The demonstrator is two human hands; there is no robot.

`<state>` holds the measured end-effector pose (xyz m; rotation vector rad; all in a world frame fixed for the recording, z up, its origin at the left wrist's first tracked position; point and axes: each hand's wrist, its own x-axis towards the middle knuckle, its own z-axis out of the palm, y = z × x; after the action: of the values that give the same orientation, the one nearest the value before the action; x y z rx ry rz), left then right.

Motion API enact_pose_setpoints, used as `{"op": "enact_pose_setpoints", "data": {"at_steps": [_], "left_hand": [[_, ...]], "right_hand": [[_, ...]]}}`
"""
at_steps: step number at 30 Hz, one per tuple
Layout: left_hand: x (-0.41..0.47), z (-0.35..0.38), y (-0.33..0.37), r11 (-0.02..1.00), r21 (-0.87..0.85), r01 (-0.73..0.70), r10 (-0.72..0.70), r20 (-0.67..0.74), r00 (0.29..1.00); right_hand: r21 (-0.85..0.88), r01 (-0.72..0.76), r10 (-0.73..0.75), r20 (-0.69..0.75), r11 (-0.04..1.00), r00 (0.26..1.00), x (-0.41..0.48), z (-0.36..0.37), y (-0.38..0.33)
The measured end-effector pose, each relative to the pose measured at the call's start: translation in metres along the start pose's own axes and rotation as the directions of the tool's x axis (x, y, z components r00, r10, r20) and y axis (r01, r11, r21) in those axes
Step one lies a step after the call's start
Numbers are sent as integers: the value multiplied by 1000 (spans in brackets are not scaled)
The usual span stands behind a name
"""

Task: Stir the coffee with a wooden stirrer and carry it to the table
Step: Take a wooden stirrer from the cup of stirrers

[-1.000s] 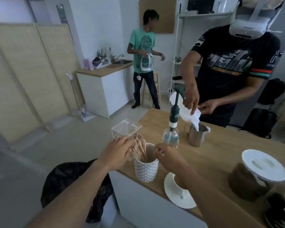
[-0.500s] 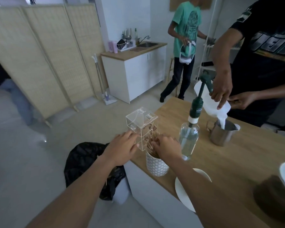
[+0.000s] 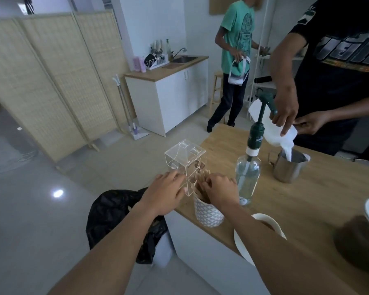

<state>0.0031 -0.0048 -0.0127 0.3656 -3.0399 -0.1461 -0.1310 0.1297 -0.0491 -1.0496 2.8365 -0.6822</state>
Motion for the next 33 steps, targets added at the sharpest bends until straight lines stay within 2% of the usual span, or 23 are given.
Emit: {"op": "enact_pose_setpoints", "data": {"at_steps": [7, 11, 15, 20, 25, 27, 30, 33], "left_hand": [[25, -9, 3, 992, -59, -112, 108, -57, 992], [46, -12, 19, 976, -86, -199, 192, -84, 978], [62, -13, 48, 949, -112, -296, 287, -91, 954], [62, -7, 93, 904, -130, -407, 393, -119, 912], [56, 6, 128, 847, -164, -506, 489, -130, 862], [53, 15, 137, 827, -174, -534, 517, -135, 845], [49, 34, 145, 810, -216, -545, 535, -109, 838], [46, 55, 147, 815, -234, -530, 532, -57, 845]], "right_hand": [[273, -98, 103, -5, 957, 995, -11, -31, 8], [421, -100, 170, -131, 902, 977, -23, -51, 21], [532, -143, 289, -203, 835, 936, -40, -76, 38], [658, -205, 482, -271, 725, 833, -72, -105, 63], [697, -267, 626, -327, 665, 708, -112, -130, 93], [685, -317, 660, -316, 656, 681, -129, -133, 106], [615, -399, 672, -304, 680, 675, -150, -124, 125], [571, -437, 659, -265, 695, 704, -163, -107, 141]]}}
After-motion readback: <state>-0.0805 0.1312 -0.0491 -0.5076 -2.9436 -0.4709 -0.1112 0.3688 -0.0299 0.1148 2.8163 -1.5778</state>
